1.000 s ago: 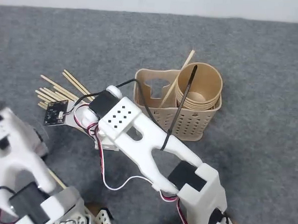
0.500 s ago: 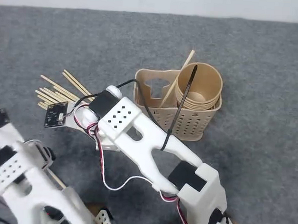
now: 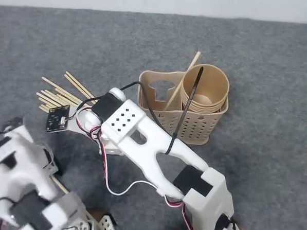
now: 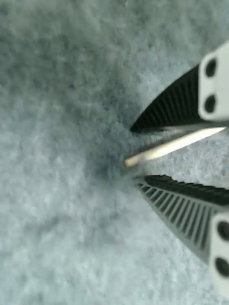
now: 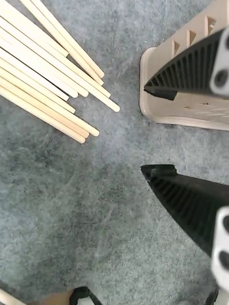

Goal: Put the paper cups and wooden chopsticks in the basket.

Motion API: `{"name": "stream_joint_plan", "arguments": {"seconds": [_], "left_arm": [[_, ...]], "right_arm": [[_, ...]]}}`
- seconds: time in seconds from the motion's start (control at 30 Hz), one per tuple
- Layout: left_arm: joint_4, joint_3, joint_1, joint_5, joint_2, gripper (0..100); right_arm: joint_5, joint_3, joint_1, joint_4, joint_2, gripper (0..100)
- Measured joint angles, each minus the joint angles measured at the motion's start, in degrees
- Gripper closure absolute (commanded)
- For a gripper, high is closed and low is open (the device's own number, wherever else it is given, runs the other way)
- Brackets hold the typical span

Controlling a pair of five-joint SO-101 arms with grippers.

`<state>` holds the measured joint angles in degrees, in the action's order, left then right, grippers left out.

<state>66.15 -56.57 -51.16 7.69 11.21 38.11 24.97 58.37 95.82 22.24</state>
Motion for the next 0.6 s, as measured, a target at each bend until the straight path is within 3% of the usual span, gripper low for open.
{"name": "stream_joint_plan", "arguments": {"seconds": [0.33, 0.47, 0.6], "left_arm": [[0.8, 0.7, 3.8, -0.2, -0.9, 99], [2.8, 0.4, 3.3, -0.4, 3.6, 99], [4.7, 0.5, 3.7, -5.1, 13.5, 99]], "right_arm": [[0.0, 0.0, 0.0, 0.0, 0.0, 77.5], [0.0, 0.0, 0.0, 0.0, 0.0, 77.5], [0.0, 0.0, 0.0, 0.0, 0.0, 77.5]]}}
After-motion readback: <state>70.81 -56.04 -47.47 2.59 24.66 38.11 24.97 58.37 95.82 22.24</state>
